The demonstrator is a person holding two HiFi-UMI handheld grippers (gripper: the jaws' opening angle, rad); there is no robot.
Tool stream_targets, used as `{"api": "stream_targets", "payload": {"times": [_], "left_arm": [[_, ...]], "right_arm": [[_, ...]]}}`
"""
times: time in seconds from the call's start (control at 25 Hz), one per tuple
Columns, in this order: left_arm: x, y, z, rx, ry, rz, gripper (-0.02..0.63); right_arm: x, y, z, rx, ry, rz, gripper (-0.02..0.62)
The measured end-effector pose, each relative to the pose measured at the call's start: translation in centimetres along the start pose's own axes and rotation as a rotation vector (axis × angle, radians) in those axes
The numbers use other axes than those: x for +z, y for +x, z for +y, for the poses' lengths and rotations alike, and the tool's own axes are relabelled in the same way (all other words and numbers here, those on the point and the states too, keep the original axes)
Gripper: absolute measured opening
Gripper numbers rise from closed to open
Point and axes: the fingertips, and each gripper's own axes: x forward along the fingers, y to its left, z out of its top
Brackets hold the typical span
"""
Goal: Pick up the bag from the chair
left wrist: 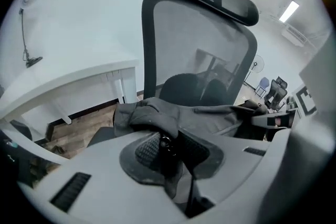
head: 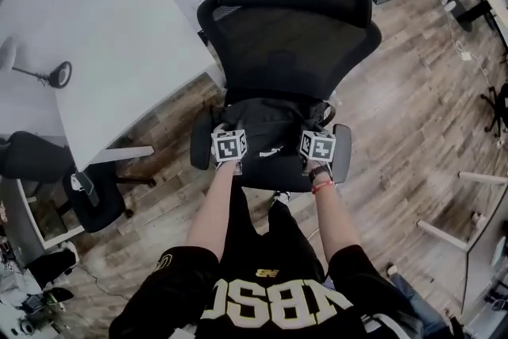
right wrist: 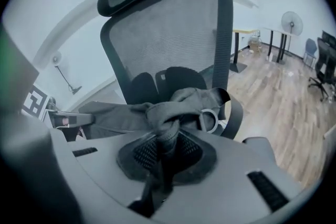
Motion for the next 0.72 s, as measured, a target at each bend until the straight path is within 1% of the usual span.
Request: {"api": "stream_targets", "payload": {"times": [0.24,0.4,0.52,0.72], "left_arm": [[4.7,-4.0,-1.9,-0.015,0.023,-0.103,0.081],[8.0,-6.6,-3.0,-0.018,0.061,-0.175,0.081],[10.0,-8.5,-3.9,-0.022,0.084,-0.222,0.081],[13.6,-11.1,-4.0,-0.036,0.118,-0.312,0.081]], "right_arm": [[4.3,-4.0,1.0,0.003,-0.012,-0.099,0.043],[6.7,-6.0,1.8,0.020,-0.021,-0.164,0.043],[8.3,-7.9,2.4,0.015,-0.036,-0.198,0.043],[11.4,-10.2,4.7,0.014,-0.052,-0.273,0.043]]}}
